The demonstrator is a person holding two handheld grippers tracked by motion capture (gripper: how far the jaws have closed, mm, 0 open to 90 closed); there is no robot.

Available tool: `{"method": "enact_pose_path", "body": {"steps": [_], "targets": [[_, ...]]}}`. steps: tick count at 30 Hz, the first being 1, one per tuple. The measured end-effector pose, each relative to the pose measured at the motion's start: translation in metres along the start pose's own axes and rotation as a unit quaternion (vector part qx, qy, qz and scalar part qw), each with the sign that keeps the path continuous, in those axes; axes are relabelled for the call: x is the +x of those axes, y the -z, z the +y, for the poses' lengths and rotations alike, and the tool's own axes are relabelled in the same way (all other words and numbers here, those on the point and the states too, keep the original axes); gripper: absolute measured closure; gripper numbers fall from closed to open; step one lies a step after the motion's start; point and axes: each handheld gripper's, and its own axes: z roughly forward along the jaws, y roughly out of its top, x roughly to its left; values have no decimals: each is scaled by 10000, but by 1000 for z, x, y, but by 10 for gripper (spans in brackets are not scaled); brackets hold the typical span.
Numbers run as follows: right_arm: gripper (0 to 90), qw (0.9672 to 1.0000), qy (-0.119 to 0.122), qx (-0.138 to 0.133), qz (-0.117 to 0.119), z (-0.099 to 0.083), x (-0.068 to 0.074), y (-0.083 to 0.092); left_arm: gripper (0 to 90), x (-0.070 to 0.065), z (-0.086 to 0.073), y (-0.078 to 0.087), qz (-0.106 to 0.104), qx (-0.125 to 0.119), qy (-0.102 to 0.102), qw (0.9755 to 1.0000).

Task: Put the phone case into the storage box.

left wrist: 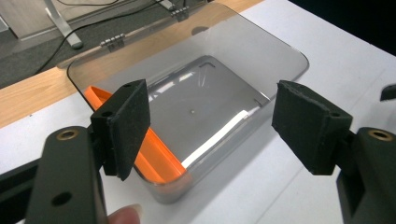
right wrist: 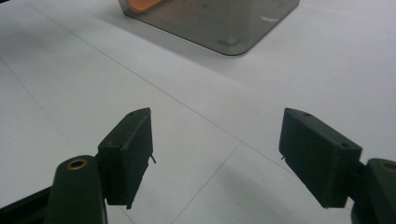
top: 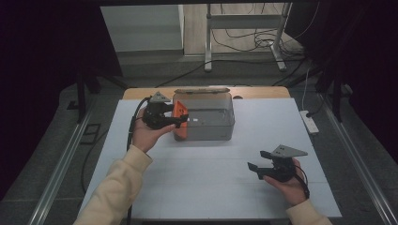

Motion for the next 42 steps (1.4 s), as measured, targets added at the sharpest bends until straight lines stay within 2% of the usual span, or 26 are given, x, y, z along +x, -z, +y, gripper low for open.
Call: {"method": "enact_pose_path", "body": {"steps": [8, 13, 22, 33, 42], "targets": [[264, 10000, -6, -1, -5, 0, 0, 0, 264, -6, -17, 16, -42, -188, -66, 9998], [264, 10000, -4, -27, 11, 0, 0, 0, 261, -8, -31, 23, -95, -200, -91, 9997], [263, 10000, 22, -32, 12, 0, 0, 0, 250, -2, -65, 34, -83, -247, 189, 9995], [261, 10000, 24, -25, -21, -1, -1, 0, 242, -2, -99, 44, -5, -170, 209, 9996], [260, 10000, 12, -7, -73, -2, -5, -1, 235, 2, -130, 49, -14, -144, 402, 9991]]}}
